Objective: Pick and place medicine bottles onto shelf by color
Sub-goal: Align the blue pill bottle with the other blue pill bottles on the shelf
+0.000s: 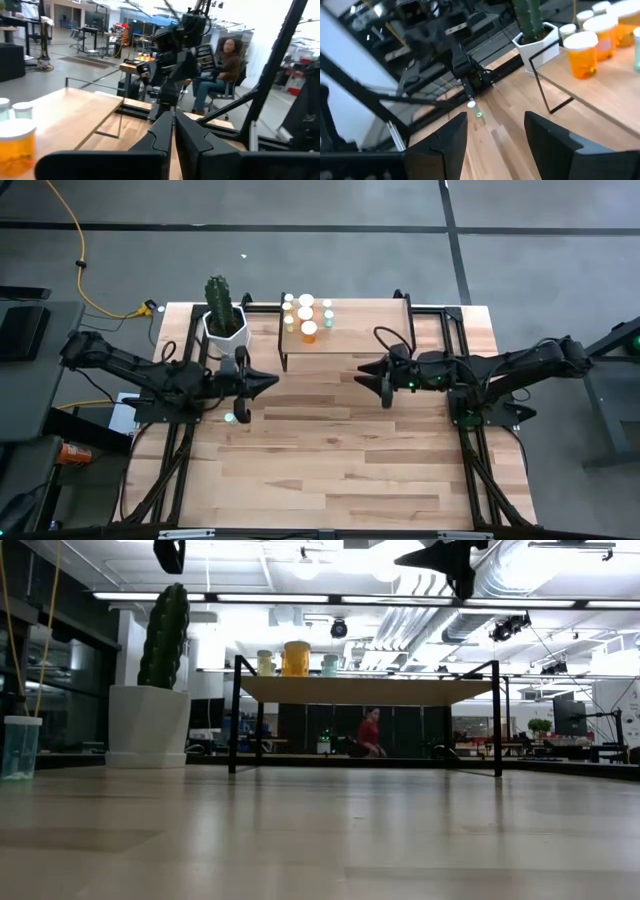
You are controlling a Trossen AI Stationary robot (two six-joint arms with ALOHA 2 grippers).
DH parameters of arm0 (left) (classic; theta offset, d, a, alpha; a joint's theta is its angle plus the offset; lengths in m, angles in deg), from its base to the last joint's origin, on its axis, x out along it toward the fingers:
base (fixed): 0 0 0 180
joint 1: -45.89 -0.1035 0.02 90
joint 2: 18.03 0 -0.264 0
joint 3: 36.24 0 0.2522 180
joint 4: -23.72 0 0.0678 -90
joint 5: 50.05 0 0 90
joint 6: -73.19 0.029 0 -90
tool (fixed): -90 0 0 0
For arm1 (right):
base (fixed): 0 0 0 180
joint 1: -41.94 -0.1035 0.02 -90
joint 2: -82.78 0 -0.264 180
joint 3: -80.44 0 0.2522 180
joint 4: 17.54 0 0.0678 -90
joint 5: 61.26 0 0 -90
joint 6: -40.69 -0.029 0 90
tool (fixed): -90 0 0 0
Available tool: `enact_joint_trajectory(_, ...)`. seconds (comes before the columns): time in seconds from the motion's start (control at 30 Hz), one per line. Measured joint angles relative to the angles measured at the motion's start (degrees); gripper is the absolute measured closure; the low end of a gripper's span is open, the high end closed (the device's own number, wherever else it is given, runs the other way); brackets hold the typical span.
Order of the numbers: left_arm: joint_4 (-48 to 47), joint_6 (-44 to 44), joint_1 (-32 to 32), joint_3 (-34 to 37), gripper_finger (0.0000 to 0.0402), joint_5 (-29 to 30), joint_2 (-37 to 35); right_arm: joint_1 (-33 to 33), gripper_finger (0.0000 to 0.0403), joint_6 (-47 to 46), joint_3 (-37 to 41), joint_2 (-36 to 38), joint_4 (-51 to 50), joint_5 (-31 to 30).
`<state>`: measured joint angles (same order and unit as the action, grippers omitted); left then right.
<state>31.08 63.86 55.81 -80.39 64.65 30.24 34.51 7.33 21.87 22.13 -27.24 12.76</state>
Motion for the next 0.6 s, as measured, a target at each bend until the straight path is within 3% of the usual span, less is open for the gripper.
enact_joint_trajectory(0.17, -0.8, 1.1, -0.3, 0.0, 0.0368, -0.3, 0.0, -0.6, 0.0214, 8.4, 0.0, 0.0, -0.1, 1.6)
enact_joint_trajectory(0.3, -4.0, 0.9, -0.3, -0.4, 0.0332, -0.3, 0.0, -0.5, 0.0214, 9.4, 0.0, 0.0, 0.0, 1.5)
enact_joint_trajectory(0.6, -37.9, -1.6, -0.3, -14.6, 0.0184, -2.2, 0.2, -0.5, 0.0214, 9.4, 0.0, 0.0, 0.0, 1.6)
